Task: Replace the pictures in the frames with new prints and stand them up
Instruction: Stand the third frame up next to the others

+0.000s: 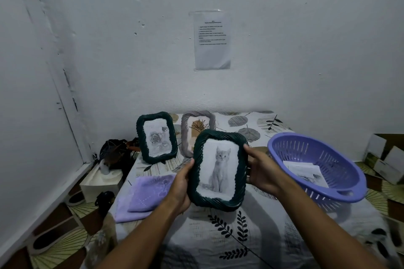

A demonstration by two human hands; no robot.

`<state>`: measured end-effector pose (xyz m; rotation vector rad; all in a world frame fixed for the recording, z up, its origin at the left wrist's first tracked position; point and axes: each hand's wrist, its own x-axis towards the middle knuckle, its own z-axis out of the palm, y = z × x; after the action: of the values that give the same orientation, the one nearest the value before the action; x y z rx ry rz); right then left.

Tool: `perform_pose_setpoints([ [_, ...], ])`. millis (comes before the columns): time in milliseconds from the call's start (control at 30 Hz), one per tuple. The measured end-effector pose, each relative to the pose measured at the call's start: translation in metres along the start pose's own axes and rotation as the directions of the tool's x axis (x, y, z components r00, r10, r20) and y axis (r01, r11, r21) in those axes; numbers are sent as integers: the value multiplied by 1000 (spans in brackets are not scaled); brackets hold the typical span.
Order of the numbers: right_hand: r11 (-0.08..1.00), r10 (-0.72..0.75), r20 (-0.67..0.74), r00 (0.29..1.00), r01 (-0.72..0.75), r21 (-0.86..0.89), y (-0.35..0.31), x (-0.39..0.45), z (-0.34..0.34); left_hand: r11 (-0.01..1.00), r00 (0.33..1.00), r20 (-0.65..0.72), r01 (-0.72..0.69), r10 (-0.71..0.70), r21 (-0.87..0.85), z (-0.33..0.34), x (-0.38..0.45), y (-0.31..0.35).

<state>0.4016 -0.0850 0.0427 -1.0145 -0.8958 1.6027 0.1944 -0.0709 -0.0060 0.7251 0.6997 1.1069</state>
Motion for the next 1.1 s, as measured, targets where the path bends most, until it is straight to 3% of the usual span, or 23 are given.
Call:
perform_pose_setpoints([
  [133,980,90,129,987,-111,165,-17,0,-2,1000,999,40,1,-1,1,6,2,-6],
  [367,983,175,46,983,-177,49,-35,17,-13,999,1000,11,22,-22,30,11,15,-7],
  [467,989,149,20,989,-150,22,-45,28,-19,977,995,-75,-51,68,209,15,26,-8],
  [533,992,123,-15,992,-123,-11,-52,38,-25,877,961,-128,-164,245,451,17,32,-12],
  [600,993,108,-40,993,-110,-51,-60,50,-31,697,915,-83,-240,395,676,19,38,-20],
  [733,989,91,-91,992,-101,-109,-75,74,-39,384,895,-6,-185,445,905,30,57,-41],
  [933,987,110,-130,985,-124,-101,-90,108,-55,212,899,-117,27,422,977,60,96,-62],
  [1100,984,120,-150,981,-137,-110,-95,137,-67,182,888,-198,132,416,974,73,130,-69],
])
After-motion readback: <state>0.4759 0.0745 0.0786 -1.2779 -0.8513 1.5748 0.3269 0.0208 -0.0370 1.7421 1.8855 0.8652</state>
